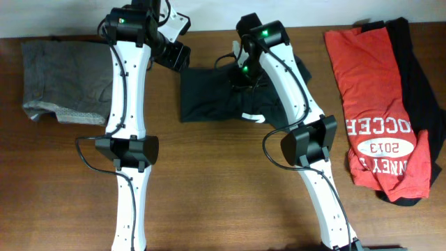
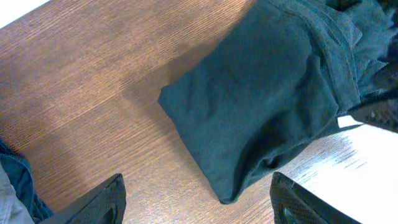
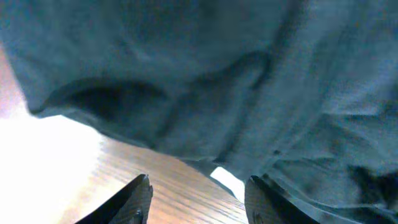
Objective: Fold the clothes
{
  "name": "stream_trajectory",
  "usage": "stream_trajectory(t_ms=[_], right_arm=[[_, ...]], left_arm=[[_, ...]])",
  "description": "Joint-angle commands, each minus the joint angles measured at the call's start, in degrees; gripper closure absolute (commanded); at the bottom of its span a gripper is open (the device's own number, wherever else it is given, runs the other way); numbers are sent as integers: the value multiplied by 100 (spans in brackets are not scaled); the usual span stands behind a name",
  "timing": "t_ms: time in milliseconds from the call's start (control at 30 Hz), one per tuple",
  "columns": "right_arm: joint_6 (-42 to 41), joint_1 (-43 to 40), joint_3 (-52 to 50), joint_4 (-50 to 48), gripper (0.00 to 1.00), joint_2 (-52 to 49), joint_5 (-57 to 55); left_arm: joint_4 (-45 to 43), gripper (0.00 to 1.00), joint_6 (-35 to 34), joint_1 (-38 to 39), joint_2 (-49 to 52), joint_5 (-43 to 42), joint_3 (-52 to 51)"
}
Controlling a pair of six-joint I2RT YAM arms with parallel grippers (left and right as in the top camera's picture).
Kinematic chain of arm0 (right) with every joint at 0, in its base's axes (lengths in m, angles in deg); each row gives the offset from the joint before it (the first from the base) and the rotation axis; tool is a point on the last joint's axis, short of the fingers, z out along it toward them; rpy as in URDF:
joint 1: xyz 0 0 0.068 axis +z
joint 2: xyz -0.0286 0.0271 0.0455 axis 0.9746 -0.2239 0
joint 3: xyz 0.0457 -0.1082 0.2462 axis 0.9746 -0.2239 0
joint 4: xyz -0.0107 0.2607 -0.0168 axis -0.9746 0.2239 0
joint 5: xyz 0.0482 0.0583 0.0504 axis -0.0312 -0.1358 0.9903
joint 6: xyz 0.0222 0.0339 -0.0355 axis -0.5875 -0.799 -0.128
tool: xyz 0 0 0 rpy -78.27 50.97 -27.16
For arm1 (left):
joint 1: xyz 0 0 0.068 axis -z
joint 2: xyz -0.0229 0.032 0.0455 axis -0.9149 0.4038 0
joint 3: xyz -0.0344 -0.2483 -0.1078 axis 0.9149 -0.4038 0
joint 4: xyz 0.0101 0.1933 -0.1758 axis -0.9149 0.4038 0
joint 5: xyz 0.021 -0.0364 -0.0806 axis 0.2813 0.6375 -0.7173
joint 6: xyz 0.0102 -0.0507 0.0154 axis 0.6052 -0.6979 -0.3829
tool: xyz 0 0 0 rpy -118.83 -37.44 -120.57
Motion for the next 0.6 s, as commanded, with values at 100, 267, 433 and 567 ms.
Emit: stream_trajectory(t_ms=[100, 267, 433, 567], right_arm=[[-452, -74, -46, 39, 47, -39, -588], [-474, -76, -385, 7, 47, -44, -658], [-492, -76, -949, -142, 47, -44, -623], [-492, -76, -1123, -304, 47, -44, -481]], left_arm=[[0, 26, -59, 0, -111, 17, 42], [20, 25, -59, 0, -111, 20, 42], [20, 25, -59, 0, -111, 20, 42], [17, 25, -59, 0, -111, 20, 42]])
